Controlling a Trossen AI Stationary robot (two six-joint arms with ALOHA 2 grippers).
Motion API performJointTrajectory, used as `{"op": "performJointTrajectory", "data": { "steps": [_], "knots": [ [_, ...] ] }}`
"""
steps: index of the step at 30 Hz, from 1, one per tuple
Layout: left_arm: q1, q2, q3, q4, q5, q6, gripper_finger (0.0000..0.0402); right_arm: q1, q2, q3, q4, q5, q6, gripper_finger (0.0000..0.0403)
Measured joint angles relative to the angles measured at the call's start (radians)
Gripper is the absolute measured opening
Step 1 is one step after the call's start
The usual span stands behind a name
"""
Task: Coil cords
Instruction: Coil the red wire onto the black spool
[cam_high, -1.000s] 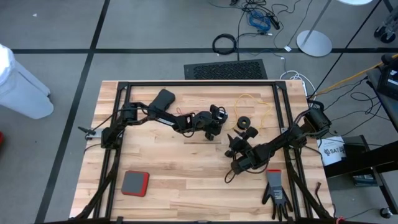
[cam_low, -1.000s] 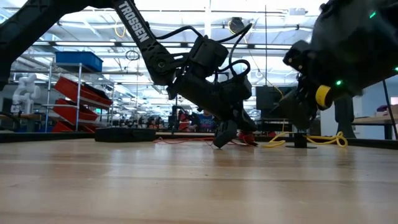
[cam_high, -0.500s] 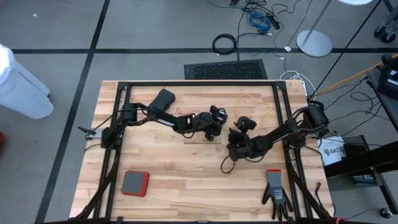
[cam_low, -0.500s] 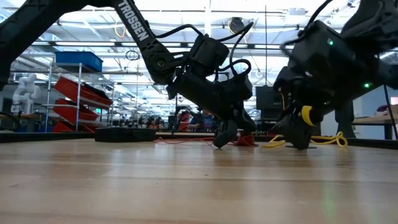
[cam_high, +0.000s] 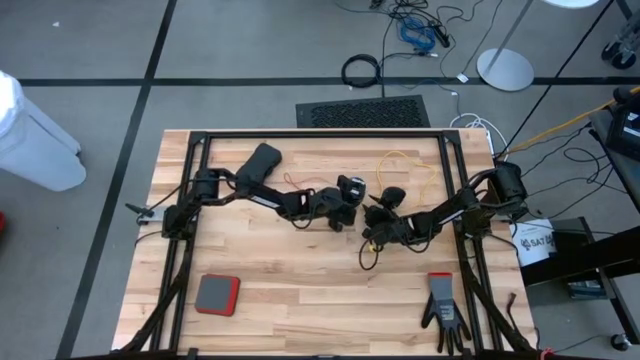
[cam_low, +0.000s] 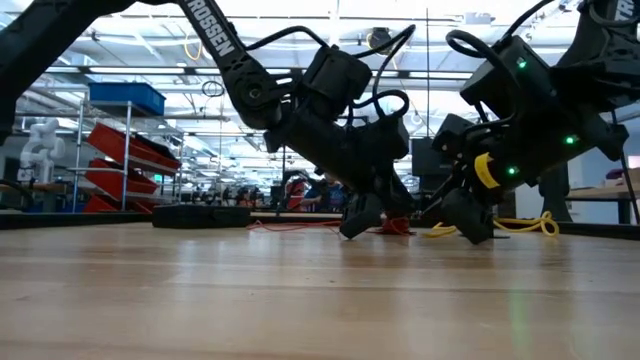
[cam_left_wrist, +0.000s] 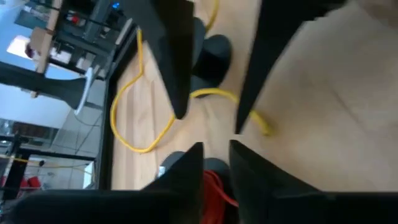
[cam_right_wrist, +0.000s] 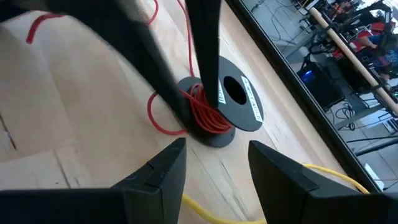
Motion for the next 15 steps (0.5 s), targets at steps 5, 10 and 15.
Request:
{"op": "performJointTrajectory", "data": {
  "steps": [5,10,15],
  "knots": [
    [0.000,-0.018,0.000,-0.075,-0.030,-0.025,0.0134,0.000,0.001,-0.001,0.009,0.000,0.001,0.0160],
    [0.013,-0.018,0.000,-0.071,-0.061,-0.032,0.0140,0.002,0.001,-0.002,0.009,0.000,0.013,0.0160],
    [0.033,-0.017,-0.001,-0.042,-0.069,-0.047,0.0141,0.002,0.002,-0.002,0.008,0.000,0.023,0.0160]
  ]
}}
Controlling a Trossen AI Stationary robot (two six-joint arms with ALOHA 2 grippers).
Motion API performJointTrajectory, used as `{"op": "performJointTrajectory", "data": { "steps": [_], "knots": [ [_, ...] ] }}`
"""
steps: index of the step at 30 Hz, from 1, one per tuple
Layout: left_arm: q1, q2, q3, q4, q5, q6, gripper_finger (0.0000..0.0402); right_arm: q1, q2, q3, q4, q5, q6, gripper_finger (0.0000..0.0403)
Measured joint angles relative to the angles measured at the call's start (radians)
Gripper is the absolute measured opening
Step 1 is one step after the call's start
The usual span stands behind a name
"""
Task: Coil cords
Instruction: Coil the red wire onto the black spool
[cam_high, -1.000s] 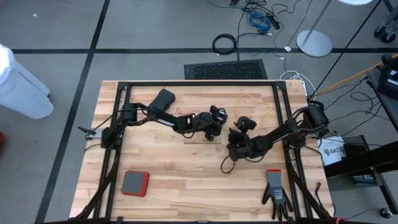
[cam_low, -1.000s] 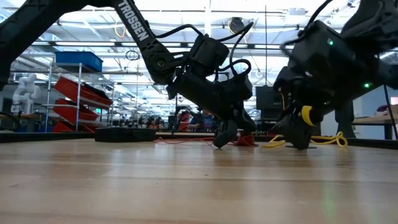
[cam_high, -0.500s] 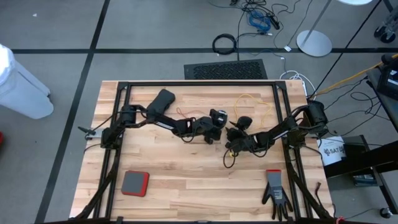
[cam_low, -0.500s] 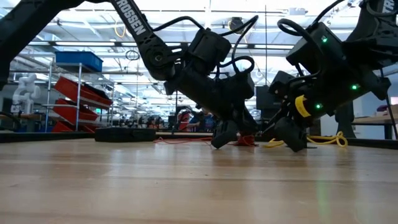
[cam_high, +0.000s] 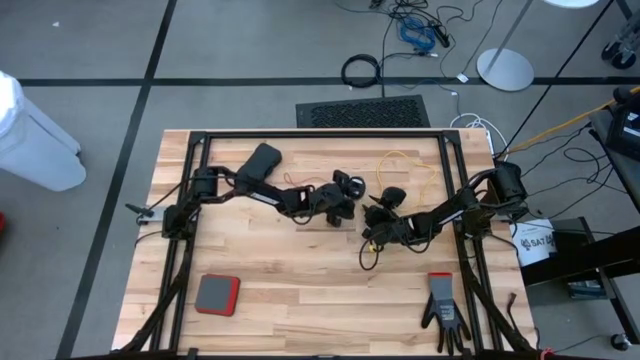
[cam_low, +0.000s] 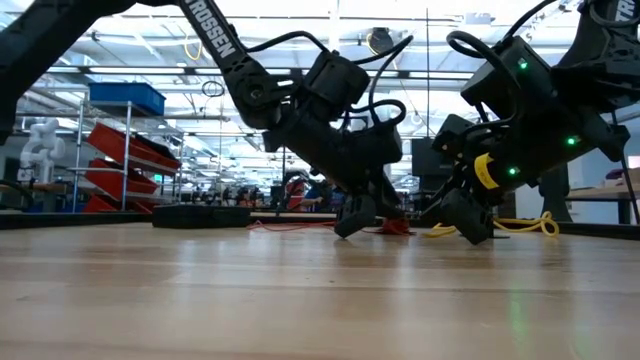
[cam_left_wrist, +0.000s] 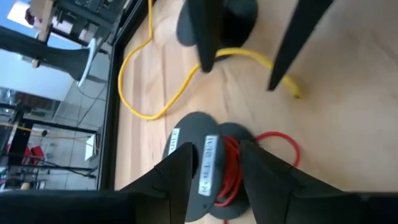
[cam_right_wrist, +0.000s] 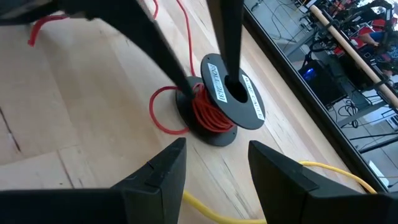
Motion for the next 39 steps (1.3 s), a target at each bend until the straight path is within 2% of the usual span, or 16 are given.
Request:
{"op": "performJointTrajectory", "data": {
  "steps": [7,11,13,17,24,39],
  "knots": [
    [0.052,0.007,0.002,-0.010,0.050,-0.015,0.0141,0.000,0.000,0.000,0.007,0.000,0.000,0.0160],
    [0.070,0.010,0.003,-0.018,0.132,-0.022,0.0141,0.000,0.000,0.000,0.020,0.000,0.002,0.0160],
    [0.071,0.010,0.003,-0.019,0.141,-0.032,0.0140,0.000,0.000,0.000,0.023,0.000,0.002,0.0160],
    [0.071,0.019,0.004,-0.018,0.158,-0.031,0.0120,0.000,0.000,0.000,0.031,0.000,0.003,0.0160],
    [0.065,0.028,0.004,0.012,0.142,0.046,0.0015,0.000,0.000,0.000,0.044,0.000,0.003,0.0160],
    [0.049,0.014,0.001,0.034,0.082,0.066,0.0009,0.000,0.000,0.000,0.050,0.001,0.066,0.0160]
  ]
}}
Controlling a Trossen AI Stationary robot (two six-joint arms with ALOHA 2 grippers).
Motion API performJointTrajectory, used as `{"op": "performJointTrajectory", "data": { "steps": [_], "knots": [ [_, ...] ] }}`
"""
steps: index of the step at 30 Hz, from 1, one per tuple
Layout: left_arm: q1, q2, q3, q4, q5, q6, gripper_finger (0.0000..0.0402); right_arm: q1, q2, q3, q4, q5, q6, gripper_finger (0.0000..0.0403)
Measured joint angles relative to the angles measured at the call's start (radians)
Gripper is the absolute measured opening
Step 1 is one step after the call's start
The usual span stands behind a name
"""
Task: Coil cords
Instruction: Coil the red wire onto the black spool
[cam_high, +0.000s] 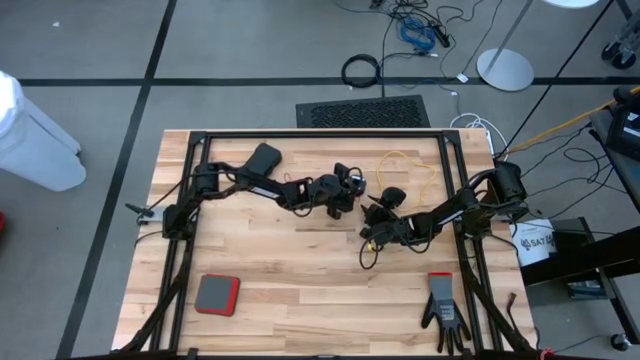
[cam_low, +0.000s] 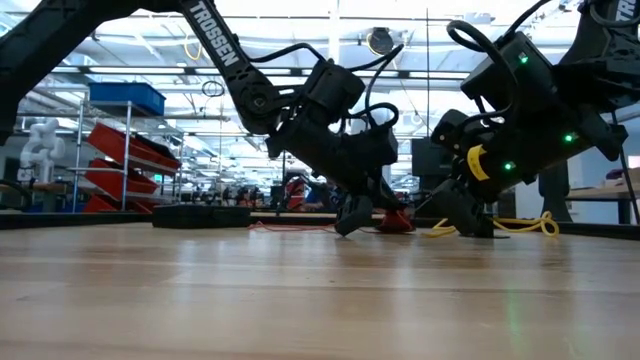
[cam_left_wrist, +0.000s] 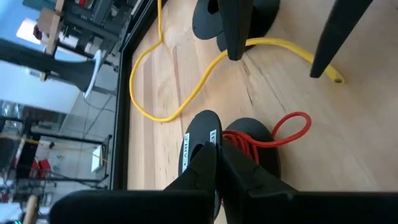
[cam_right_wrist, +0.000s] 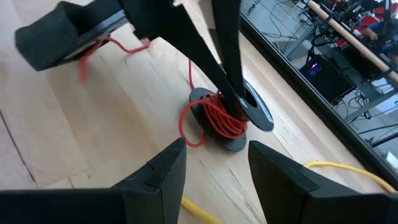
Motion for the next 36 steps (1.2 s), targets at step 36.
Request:
{"op": "performJointTrajectory", "data": {
  "steps": [36],
  "knots": [
    [-0.011,-0.261,0.000,0.060,0.207,-0.281,0.0001,0.246,-0.148,0.000,0.028,0.217,0.245,0.0103]
  ]
}}
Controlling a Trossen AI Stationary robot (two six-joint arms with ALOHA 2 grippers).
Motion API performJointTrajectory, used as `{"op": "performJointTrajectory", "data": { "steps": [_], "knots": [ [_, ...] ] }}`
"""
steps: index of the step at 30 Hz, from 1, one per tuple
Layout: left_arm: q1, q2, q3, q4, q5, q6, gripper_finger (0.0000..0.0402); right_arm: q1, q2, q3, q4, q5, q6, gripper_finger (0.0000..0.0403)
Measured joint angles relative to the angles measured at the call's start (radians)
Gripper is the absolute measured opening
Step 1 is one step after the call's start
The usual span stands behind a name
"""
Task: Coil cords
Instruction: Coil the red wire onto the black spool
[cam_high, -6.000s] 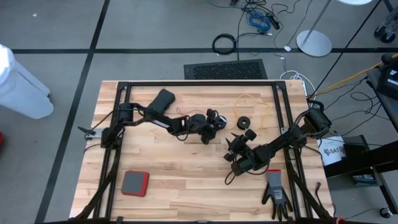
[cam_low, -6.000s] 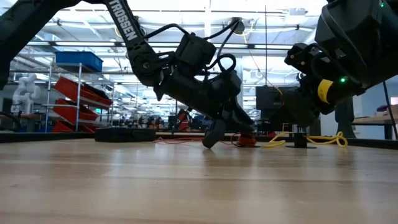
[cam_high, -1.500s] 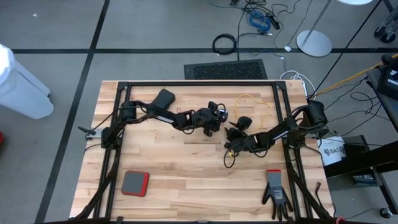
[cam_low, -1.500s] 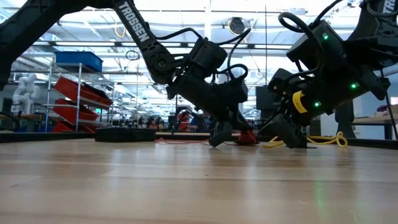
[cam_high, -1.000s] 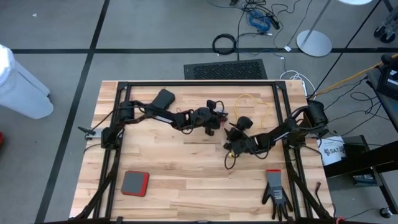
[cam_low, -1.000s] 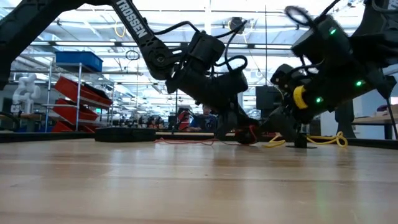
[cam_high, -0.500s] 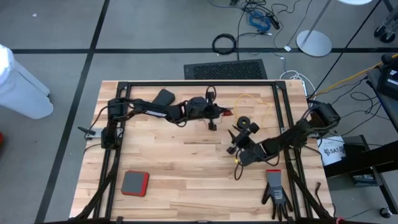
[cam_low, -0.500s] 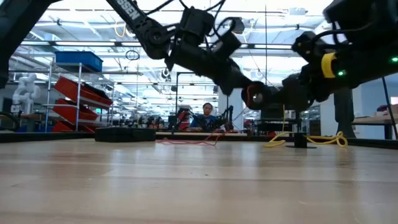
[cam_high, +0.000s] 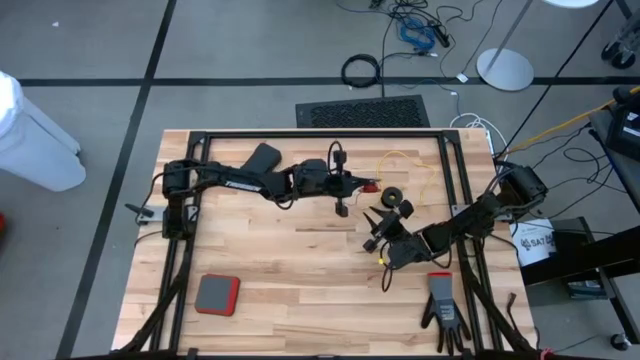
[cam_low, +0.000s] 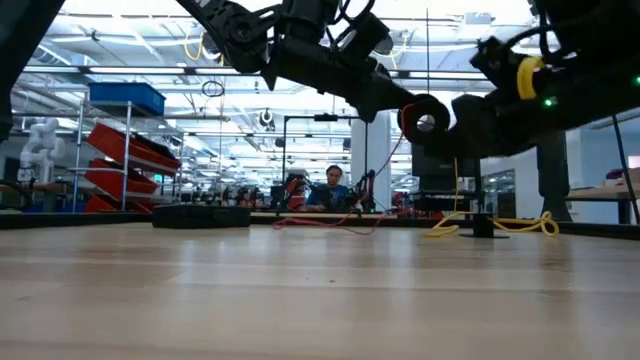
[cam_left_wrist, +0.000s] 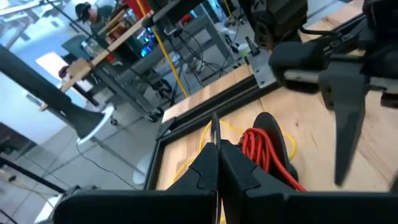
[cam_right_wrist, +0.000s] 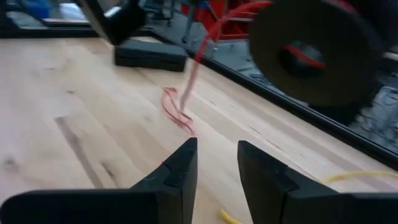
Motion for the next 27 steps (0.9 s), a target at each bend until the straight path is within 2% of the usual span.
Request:
{"op": "performJointTrajectory", "data": {
  "steps": [7,11,23,27],
  "knots": [
    [-0.025,0.000,0.000,0.039,-0.008,0.034,0.0001,-0.031,0.000,0.000,0.192,-0.119,-0.199,0.0103],
    [-0.037,-0.002,0.000,0.048,-0.008,0.035,0.0001,-0.058,0.000,0.000,0.233,-0.192,-0.245,0.0102],
    [-0.074,-0.063,0.001,0.051,-0.004,0.054,0.0001,-0.083,0.000,0.000,0.241,-0.218,-0.252,0.0102],
    [-0.092,-0.086,0.001,0.048,0.000,0.054,0.0001,-0.083,0.000,0.000,0.293,-0.216,-0.296,0.0102]
  ]
}}
